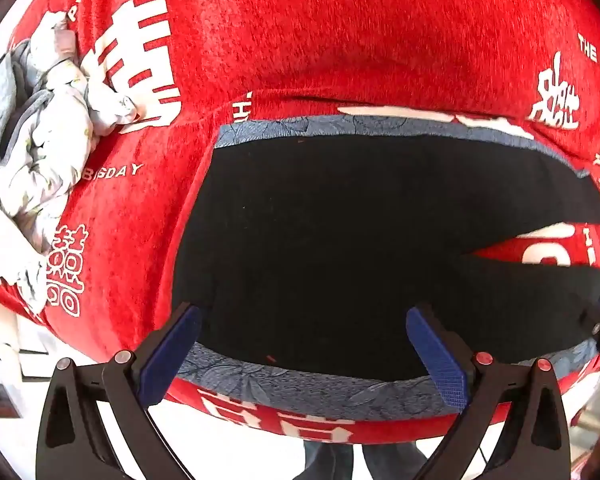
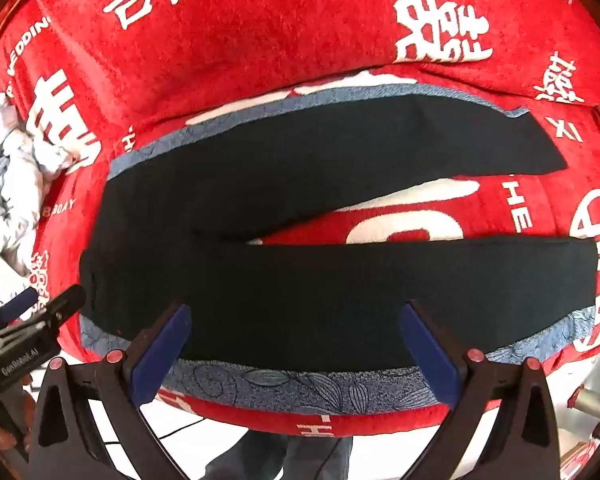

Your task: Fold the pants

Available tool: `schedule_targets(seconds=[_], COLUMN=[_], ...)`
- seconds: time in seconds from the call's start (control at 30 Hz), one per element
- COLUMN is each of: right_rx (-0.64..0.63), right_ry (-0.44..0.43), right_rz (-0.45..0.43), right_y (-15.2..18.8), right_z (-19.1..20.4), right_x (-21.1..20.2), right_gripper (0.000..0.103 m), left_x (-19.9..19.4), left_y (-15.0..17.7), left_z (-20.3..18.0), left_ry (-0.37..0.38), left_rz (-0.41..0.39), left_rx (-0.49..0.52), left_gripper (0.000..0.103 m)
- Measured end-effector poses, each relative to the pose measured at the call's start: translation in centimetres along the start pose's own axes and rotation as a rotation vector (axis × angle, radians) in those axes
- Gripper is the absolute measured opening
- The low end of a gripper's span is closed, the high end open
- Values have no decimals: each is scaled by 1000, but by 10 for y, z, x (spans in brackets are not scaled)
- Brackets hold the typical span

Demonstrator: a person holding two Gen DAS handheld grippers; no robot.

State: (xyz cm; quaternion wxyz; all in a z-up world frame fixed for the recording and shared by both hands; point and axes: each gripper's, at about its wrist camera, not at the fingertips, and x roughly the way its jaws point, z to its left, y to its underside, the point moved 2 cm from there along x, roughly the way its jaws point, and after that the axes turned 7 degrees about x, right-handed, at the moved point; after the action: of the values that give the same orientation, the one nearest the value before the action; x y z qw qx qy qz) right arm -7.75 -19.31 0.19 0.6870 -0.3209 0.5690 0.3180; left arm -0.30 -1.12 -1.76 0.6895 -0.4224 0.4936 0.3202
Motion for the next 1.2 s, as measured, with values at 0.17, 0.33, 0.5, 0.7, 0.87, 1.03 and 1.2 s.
schedule_targets(seconds=[0.17,0.33,0.5,0.7,0.87,1.03,1.2], right_rx=[22,33,27,31,21,22,17], right_ry=[26,46,59,64,67,66,74], right_rz=[-21,-44,-54,-56,-59,-53,-54], right_y=[0,3,6,8,9,9,9], right_z=[9,18,23,27,30,29,27], right_x=[-5,-12,-15,-16,-17,-17,-17], right_gripper=[103,103,103,103,103,103,103], left_x=[0,-2,-2,-2,-3,-3,-3], left_y=[3,3,6,7,7,8,7], left_z=[7,12,19,21,22,22,22], left_ry=[41,36,43,43,40,35,31], left_rz=[23,16,22,23,17,21,24], left_rx=[-8,6,-4,1,1,1,5], left_gripper=[103,103,103,103,103,103,103])
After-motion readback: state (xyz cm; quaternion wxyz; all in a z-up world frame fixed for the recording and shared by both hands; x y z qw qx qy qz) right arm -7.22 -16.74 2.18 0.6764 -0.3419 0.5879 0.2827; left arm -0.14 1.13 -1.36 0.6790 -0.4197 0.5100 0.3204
